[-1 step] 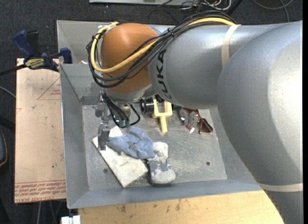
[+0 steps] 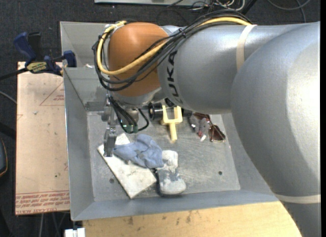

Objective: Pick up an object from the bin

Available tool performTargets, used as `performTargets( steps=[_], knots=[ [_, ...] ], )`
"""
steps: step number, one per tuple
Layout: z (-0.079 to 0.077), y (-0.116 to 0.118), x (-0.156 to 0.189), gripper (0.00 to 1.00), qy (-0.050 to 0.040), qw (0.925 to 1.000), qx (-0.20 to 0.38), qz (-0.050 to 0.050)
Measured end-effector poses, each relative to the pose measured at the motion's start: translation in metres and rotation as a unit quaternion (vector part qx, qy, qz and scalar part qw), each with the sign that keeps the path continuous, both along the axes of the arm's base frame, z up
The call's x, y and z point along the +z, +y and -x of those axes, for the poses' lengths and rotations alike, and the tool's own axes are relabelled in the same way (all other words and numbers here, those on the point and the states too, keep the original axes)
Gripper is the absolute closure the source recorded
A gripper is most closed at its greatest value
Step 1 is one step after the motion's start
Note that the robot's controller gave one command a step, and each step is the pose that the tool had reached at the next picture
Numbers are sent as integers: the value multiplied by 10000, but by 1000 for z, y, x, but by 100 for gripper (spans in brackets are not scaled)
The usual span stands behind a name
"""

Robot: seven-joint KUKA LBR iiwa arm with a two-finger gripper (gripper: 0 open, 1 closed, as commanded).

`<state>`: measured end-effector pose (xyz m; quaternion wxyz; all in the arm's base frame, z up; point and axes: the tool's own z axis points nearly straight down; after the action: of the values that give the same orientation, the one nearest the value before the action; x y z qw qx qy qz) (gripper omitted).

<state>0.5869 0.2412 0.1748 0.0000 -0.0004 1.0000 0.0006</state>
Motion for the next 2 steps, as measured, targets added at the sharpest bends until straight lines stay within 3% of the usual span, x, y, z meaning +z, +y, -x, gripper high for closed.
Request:
performTargets(
  steps=[1, 2],
  knots=[
    [-11, 0, -26, 0, -37, 9994, 348, -11],
    [-11, -19, -93, 0, -25, 9930, 1180, -5]
  ],
)
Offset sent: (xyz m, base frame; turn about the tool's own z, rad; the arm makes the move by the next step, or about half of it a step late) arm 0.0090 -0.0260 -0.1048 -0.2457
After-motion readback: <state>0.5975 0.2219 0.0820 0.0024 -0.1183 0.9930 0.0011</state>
